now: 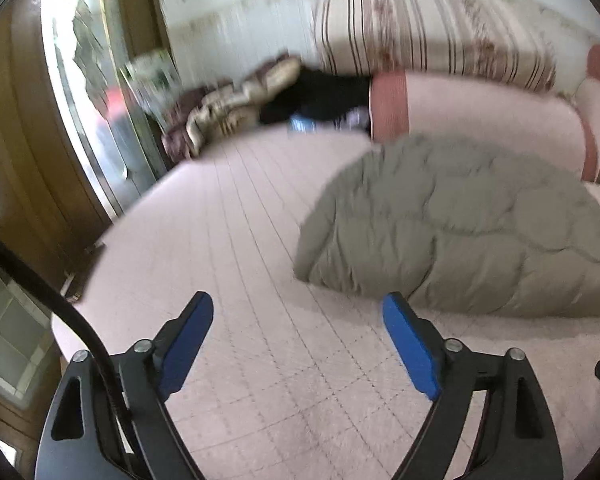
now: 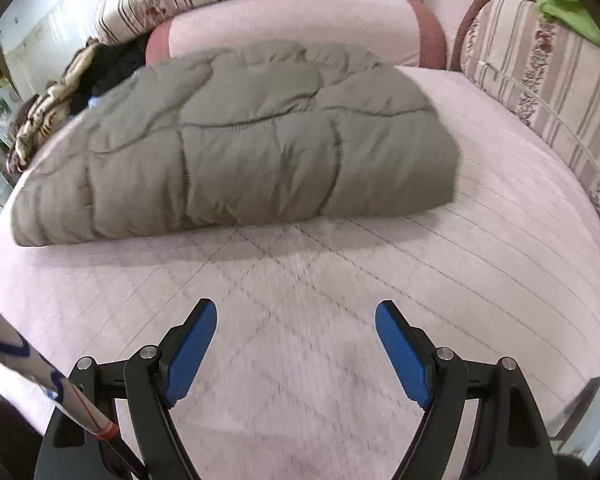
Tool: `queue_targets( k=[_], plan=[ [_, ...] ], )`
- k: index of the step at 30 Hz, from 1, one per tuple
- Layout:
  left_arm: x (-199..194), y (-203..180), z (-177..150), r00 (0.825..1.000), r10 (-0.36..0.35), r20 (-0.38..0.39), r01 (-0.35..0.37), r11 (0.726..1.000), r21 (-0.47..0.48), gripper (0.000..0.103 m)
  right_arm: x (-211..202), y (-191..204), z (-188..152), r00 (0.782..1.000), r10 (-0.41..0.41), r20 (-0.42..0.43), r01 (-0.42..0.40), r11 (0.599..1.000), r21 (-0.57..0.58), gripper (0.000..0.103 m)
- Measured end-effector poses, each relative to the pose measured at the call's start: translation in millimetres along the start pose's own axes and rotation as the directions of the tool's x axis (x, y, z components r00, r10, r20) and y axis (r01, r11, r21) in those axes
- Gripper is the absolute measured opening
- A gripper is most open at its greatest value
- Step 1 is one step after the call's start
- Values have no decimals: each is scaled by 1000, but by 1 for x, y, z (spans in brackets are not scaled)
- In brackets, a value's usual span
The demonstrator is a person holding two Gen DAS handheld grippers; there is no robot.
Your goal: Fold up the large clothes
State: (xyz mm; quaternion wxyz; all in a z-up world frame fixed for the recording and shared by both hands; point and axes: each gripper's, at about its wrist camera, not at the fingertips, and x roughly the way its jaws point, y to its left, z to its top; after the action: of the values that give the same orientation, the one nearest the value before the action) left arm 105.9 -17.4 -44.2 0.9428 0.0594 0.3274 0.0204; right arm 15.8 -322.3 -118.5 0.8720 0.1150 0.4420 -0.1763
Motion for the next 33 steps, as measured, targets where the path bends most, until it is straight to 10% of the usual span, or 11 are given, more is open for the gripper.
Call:
queue_targets(
  k=[16,33],
  plan=[
    [-135,24,-1,974,-74,215,89,994,-59,94,-114,12,-42,983,5,182,-2,1000,-18,87],
    [-135,11,-29,964,-261,61,263,964,-29,95,-146,28,-51,963,-49,265,66,996,-55,92]
  ],
)
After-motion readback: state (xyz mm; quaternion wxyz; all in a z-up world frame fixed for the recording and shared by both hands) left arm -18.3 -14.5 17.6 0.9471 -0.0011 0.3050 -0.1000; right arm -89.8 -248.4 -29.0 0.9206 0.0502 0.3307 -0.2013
